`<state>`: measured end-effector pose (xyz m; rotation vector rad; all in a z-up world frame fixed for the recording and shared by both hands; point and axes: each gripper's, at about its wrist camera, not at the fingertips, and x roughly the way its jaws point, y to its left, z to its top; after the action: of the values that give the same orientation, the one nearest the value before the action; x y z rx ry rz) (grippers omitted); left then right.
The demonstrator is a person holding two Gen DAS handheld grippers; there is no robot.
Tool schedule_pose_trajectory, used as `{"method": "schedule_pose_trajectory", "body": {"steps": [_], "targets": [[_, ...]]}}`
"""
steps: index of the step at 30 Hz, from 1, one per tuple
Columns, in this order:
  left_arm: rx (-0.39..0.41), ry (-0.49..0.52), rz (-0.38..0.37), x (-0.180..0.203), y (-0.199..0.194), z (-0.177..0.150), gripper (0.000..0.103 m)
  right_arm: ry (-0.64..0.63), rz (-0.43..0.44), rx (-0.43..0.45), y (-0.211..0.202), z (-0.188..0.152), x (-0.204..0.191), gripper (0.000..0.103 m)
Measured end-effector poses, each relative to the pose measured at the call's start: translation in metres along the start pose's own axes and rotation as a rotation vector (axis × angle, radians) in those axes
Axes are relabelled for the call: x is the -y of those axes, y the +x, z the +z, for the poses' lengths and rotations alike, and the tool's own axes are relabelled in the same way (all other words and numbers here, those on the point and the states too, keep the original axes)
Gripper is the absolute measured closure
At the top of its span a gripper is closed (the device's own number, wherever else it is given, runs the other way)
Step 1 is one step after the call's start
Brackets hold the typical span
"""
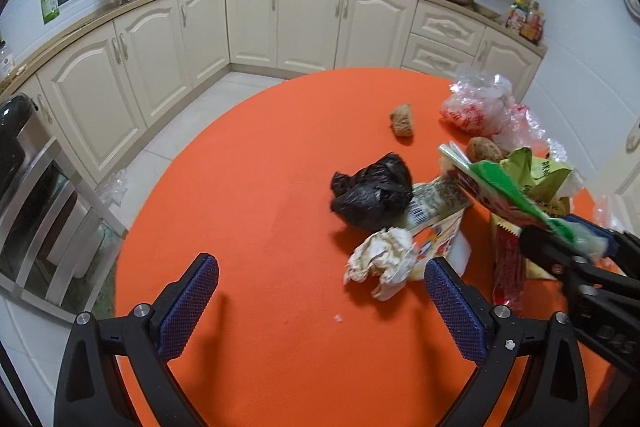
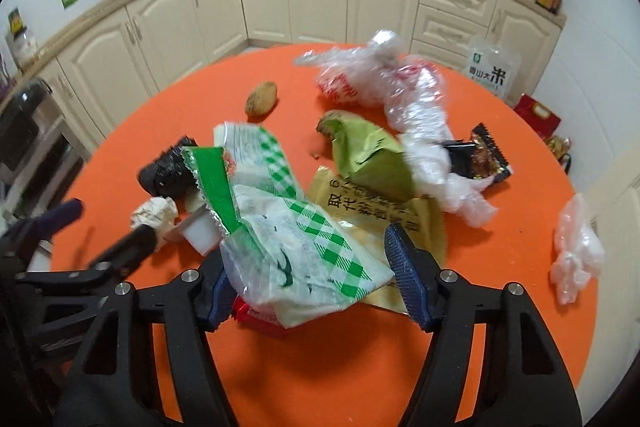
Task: Collect trash
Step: 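Grasp the crumpled white paper with the left gripper while the right grasps the green-checked wrapper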
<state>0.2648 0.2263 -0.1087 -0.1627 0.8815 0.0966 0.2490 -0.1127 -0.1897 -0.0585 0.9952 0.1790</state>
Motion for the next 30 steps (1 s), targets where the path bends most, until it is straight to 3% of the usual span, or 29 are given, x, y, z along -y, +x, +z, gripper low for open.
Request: {"method": "schedule_pose_trajectory", "body": {"steps": [1, 4, 5, 6, 9, 14, 17, 18, 19, 20, 21, 29, 30], "targets": [[0.002, 0.002, -0.001, -0.001, 0.003, 0.003, 0.006, 0.007, 0.003, 0.01, -0.003, 0.002, 0.003, 0.039], [-0.032, 0.012, -0.022, 0.0, 0.015, -0.001, 0.031, 0.02, 0.011, 0.036, -0.015, -0.002, 0.012, 0.04], [-0.015, 0.024, -0.009, 0.001, 0.016, -0.002, 0.033, 0.023, 0.015, 0.033, -0.015, -0.001, 0.014, 0.04], [-0.004, 0.032, -0.008, 0.004, 0.017, -0.002, 0.053, 0.031, 0.024, 0.022, -0.013, -0.003, 0.017, 0.04], [-0.003, 0.046, 0.01, 0.004, 0.02, -0.004, 0.076, 0.043, 0.03, -0.018, -0.003, -0.006, 0.023, 0.04], [-0.012, 0.02, -0.036, -0.007, 0.02, -0.006, 0.079, 0.042, 0.009, -0.081, 0.02, -0.003, 0.021, 0.035], [-0.018, 0.008, -0.051, -0.012, 0.018, -0.007, 0.08, 0.001, 0.002, -0.086, 0.029, 0.001, 0.007, 0.007], [-0.019, 0.006, -0.052, -0.017, 0.016, -0.008, 0.08, -0.012, 0.005, -0.082, 0.031, 0.003, 0.004, 0.008], [-0.019, 0.006, -0.052, -0.02, 0.015, -0.008, 0.081, -0.025, 0.016, -0.071, 0.032, 0.005, 0.0, 0.01], [-0.02, 0.006, -0.053, -0.021, 0.014, -0.008, 0.081, -0.028, 0.033, -0.066, 0.033, 0.005, -0.003, 0.021], [-0.02, 0.006, -0.052, -0.021, 0.012, -0.009, 0.081, -0.023, 0.058, -0.069, 0.034, 0.005, -0.004, 0.043], [0.001, 0.021, -0.034, -0.003, -0.007, -0.016, 0.081, 0.069, 0.107, -0.027, 0.012, 0.0, 0.011, 0.059], [0.007, 0.024, -0.036, -0.001, -0.011, -0.017, 0.081, 0.076, 0.117, -0.024, 0.009, -0.001, 0.013, 0.076]]}}
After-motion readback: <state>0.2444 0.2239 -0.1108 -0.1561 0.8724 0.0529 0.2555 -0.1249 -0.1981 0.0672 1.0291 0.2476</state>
